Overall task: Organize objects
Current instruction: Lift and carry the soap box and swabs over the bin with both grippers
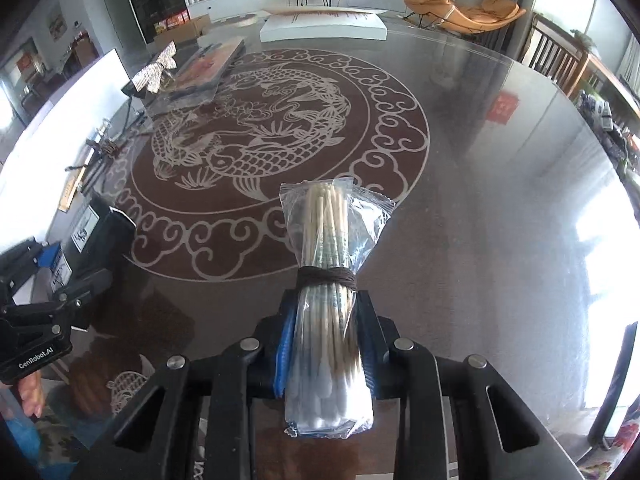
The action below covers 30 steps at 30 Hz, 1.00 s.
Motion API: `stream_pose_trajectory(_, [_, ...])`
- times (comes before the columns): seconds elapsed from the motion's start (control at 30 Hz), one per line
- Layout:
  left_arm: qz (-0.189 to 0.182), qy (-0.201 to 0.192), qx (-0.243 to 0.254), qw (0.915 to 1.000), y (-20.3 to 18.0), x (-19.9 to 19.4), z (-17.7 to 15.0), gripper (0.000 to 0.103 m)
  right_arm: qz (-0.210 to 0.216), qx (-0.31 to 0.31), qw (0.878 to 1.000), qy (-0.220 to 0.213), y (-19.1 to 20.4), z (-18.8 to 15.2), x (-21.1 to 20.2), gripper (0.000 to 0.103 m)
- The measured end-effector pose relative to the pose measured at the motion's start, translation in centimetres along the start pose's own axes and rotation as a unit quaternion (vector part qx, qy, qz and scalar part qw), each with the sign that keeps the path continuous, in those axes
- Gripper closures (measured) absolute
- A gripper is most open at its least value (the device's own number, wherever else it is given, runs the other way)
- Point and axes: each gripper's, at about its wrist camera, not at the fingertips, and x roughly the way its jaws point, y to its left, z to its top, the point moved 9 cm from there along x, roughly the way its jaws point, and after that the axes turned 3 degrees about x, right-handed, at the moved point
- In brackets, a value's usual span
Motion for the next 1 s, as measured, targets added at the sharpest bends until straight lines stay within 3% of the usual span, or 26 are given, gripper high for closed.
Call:
stream_pose_trajectory(0.1, [-0.022,-0.021,-0.015,0.9994,0.3,-2.5,0.2,0.045,0.081,0.056,0.995,-0.008,0.2,-0.1,-2.3,0.074])
stream_pose_trajectory(0.23, [-0.042,-0.048,-0.032,0.9974,0.8,-5.7,0.9,0.045,0.183,0.126,0.975,-0.007,1.6,0.3,-4.0,0.074])
stream_pose_trajectory(0.37, [-0.047,-0.081,-0.051,0.9943,2.4,-9.2,1.6,0.045,0.229,0.147,0.962,-0.012,4.1,1.3,-4.7,0.074])
stream_pose_trajectory(0.53, [-0.030,-0.104,-0.073,0.9914,6.0,-13.0,1.8,0.045,0.262,0.129,0.957,-0.010,8.1,1.9,-6.3,0.074])
stream_pose_trajectory(0.67, [0.021,-0.122,-0.107,0.9866,11.5,-16.7,0.9,0.045,0.287,0.092,0.954,-0.010,13.3,2.5,-8.0,0.074])
stream_pose_trajectory(0.8, [0.096,-0.128,-0.151,0.9755,19.0,-19.9,-1.0,0.045,0.319,0.036,0.947,-0.001,20.6,2.8,-9.5,0.074])
stream_pose_trajectory(1.0, [0.169,-0.089,-0.206,0.9596,27.7,-20.5,-5.0,0.045,0.361,-0.061,0.931,0.009,33.0,4.0,-11.4,0.074])
